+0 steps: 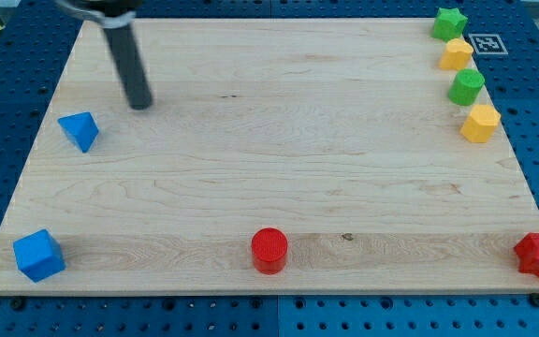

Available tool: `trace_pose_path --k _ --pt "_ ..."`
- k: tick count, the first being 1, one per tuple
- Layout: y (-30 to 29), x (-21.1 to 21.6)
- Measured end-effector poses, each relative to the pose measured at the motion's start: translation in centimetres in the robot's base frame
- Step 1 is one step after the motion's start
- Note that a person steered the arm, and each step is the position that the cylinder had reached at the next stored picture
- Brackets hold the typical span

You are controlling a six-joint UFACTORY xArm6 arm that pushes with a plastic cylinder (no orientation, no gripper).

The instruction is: Point at the blue triangle

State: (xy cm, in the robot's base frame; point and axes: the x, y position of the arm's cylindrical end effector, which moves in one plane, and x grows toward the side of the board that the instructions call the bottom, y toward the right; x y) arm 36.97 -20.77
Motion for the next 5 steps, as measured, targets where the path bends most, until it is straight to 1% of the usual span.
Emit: trace_pose_path --k 1,2,5 --pt "-5.9 -0.1" --pt "-8.6 0.7" --pt "-7.3 4.1"
